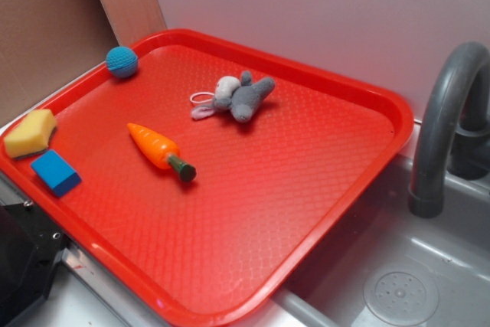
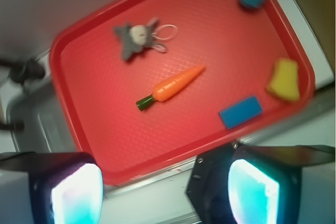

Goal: Grab the carrot.

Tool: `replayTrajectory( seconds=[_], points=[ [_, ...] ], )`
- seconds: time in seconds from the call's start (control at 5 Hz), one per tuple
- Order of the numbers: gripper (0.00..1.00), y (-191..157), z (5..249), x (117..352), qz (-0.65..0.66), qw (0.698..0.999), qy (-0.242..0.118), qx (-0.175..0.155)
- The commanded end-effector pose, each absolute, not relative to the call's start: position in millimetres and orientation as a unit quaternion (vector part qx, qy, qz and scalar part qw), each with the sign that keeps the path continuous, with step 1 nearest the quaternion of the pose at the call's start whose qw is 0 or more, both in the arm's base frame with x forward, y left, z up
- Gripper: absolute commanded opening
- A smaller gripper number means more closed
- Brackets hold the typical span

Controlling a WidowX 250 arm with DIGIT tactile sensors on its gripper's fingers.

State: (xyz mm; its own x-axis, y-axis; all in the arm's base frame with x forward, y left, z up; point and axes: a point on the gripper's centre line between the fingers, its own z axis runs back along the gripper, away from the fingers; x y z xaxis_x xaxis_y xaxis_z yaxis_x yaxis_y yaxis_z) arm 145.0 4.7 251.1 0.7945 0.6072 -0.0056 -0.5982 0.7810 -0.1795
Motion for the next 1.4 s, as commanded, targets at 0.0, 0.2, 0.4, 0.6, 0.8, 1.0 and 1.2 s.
replayTrajectory(
  seconds=[0.0,0.2,0.4,0.6,0.8,1.0,1.2],
  points=[
    [1.00,32.6,230.8,170.5,0.552,0.831,0.009,-0.070],
    [1.00,24.1,212.7,183.3,0.649,0.756,-0.028,-0.078],
    [1.00,17.1,178.8,189.1,0.721,0.687,-0.032,-0.083],
    [1.00,8.4,132.1,203.4,0.688,0.720,-0.013,-0.088],
    [1.00,1.2,94.4,209.6,0.677,0.734,-0.005,-0.059],
    [1.00,-3.3,65.5,212.1,0.665,0.747,-0.004,-0.026],
    [1.00,-8.9,40.1,200.9,0.646,0.764,0.000,0.006]
  ],
)
